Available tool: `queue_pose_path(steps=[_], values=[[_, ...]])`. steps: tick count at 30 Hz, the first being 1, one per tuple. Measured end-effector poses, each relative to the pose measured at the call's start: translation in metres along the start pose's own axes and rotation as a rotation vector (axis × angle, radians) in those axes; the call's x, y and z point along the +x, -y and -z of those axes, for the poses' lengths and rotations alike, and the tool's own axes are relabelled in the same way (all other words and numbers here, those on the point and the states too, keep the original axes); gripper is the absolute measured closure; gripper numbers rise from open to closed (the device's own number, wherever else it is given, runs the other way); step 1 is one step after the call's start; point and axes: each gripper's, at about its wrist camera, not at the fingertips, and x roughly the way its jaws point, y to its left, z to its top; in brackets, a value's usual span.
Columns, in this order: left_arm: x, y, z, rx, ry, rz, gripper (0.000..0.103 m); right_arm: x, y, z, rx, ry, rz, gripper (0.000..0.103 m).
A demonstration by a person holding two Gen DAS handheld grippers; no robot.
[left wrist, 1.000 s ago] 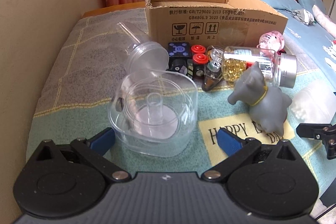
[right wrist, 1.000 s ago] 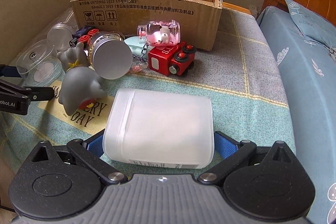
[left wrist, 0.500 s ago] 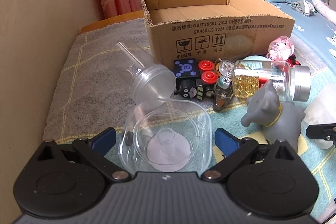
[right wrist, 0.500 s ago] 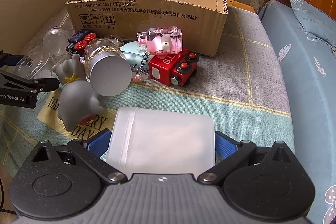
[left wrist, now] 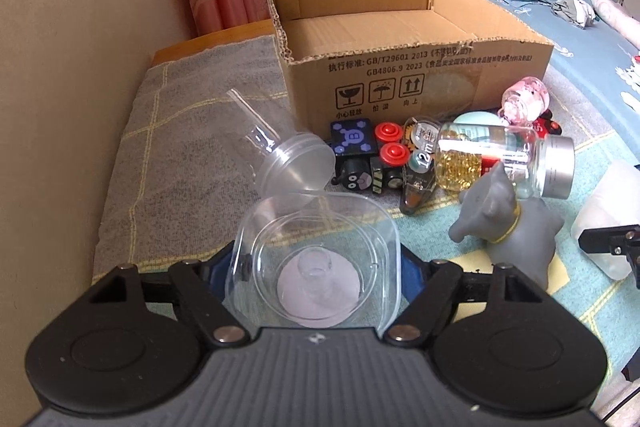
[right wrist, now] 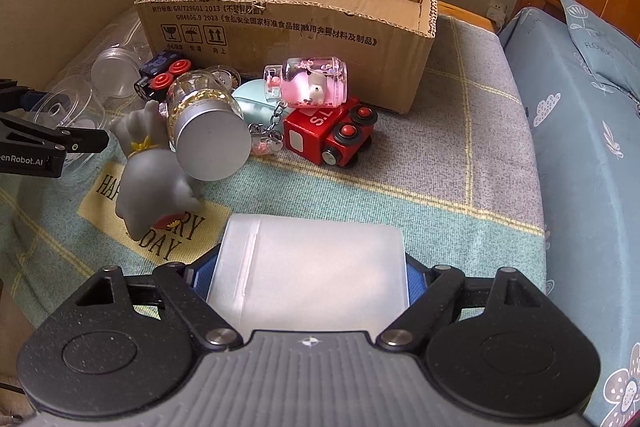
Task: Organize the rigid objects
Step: 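Carry both held items into the cardboard box and open both tools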
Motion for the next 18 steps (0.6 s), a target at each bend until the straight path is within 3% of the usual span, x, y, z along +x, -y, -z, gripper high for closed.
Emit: queue_pose_path(steps=[8, 18], values=[[-0.04, 0.014, -0.027, 0.031, 0.078, 0.021, 0.026, -0.024, 0.008, -0.008, -0.061, 0.041, -0.039, 0.015], [-0.036, 0.039, -0.11, 0.13, 0.176, 0.047, 0.026, -0.051, 0.022, -0.03, -0.087, 0.114, -0.042, 0.015]])
